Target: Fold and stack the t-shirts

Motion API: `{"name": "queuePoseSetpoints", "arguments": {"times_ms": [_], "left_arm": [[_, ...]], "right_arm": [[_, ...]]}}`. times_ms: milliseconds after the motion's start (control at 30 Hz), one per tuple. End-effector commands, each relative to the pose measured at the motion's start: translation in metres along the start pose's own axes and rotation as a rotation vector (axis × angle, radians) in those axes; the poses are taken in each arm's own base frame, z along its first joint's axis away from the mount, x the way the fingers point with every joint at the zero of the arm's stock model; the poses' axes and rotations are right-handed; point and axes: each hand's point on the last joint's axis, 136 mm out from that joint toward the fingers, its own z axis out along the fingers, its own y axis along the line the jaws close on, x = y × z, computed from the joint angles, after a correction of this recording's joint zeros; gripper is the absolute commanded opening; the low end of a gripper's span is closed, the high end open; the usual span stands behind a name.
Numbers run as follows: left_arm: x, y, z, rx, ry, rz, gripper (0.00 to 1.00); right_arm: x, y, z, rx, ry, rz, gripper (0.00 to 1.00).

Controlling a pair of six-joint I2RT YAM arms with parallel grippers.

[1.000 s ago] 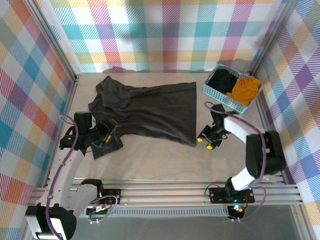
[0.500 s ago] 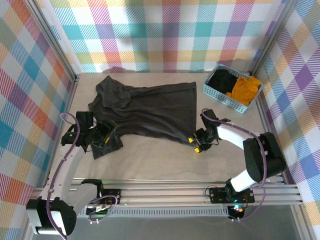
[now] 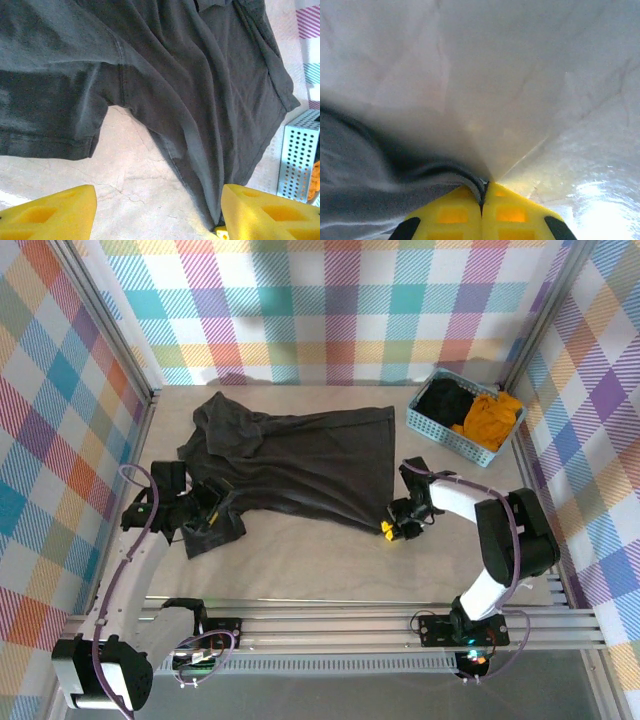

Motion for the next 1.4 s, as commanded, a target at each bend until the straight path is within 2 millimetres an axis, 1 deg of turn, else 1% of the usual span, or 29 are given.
{"name": "queuePoseSetpoints", "arguments": {"times_ms": [0, 133, 200, 233, 300, 367, 400, 467, 500, 533, 667, 733, 833, 933, 1033, 1100, 1200, 1300, 1367], "left_arm": [[0.001, 0.019, -0.013, -0.105, -0.025, -0.009, 0.67], [0.013, 0.067, -0.015, -0.327, 0.01, -0.046, 0.67], [0.015, 0.082, -0.017, -0.401, 0.011, -0.062, 0.66], [0.014, 0.085, -0.016, -0.414, 0.007, -0.063, 0.66], [0.009, 0.083, -0.013, -0.417, -0.01, -0.067, 0.66], [0.0, 0.083, -0.008, -0.433, -0.04, -0.065, 0.65], [-0.007, 0.083, -0.005, -0.448, -0.054, -0.057, 0.63], [-0.018, 0.084, 0.005, -0.47, -0.06, -0.047, 0.55], [-0.023, 0.086, 0.012, -0.48, -0.056, -0.046, 0.52], [-0.027, 0.087, 0.019, -0.487, -0.05, -0.044, 0.51], [-0.041, 0.08, 0.058, -0.429, -0.005, 0.014, 0.52], [-0.053, 0.079, 0.071, -0.415, -0.013, 0.04, 0.52], [-0.068, 0.075, 0.086, -0.373, -0.04, 0.06, 0.53], [-0.073, 0.081, 0.1, -0.393, -0.017, 0.068, 0.53], [-0.07, 0.084, 0.116, -0.383, 0.023, 0.082, 0.53], [-0.067, 0.087, 0.124, -0.383, 0.052, 0.083, 0.48], [-0.065, 0.097, 0.122, -0.433, 0.053, 0.072, 0.46], [-0.062, 0.097, 0.12, -0.409, 0.042, 0.058, 0.44], [-0.059, 0.098, 0.122, -0.404, 0.05, 0.052, 0.39]], "right_arm": [[-0.061, 0.005, -0.022, -0.026, -0.214, -0.016, 0.0], [-0.094, 0.016, -0.053, -0.042, -0.26, -0.114, 0.0], [-0.105, 0.018, -0.064, -0.032, -0.27, -0.156, 0.0], [-0.109, 0.017, -0.068, -0.029, -0.272, -0.164, 0.0], [-0.112, 0.019, -0.069, -0.036, -0.256, -0.191, 0.0], [-0.112, 0.019, -0.068, -0.015, -0.235, -0.216, 0.0], [-0.111, 0.019, -0.066, -0.016, -0.227, -0.227, 0.0], [-0.111, 0.019, -0.064, -0.018, -0.221, -0.234, 0.0], [-0.11, 0.02, -0.064, -0.02, -0.216, -0.241, 0.0], [-0.11, 0.021, -0.063, -0.019, -0.212, -0.245, 0.0], [-0.11, 0.024, -0.062, -0.017, -0.2, -0.266, 0.0], [-0.109, 0.026, -0.062, -0.018, -0.188, -0.279, 0.0], [-0.11, 0.026, -0.061, -0.007, -0.183, -0.29, 0.0], [-0.11, 0.026, -0.06, -0.003, -0.179, -0.29, 0.0], [-0.109, 0.025, -0.059, -0.003, -0.173, -0.285, 0.0], [-0.109, 0.025, -0.059, 0.0, -0.17, -0.283, 0.0], [-0.109, 0.025, -0.059, 0.001, -0.173, -0.28, 0.0], [-0.11, 0.025, -0.058, 0.0, -0.17, -0.275, 0.0], [-0.11, 0.026, -0.058, -0.002, -0.17, -0.272, 0.0]]}}
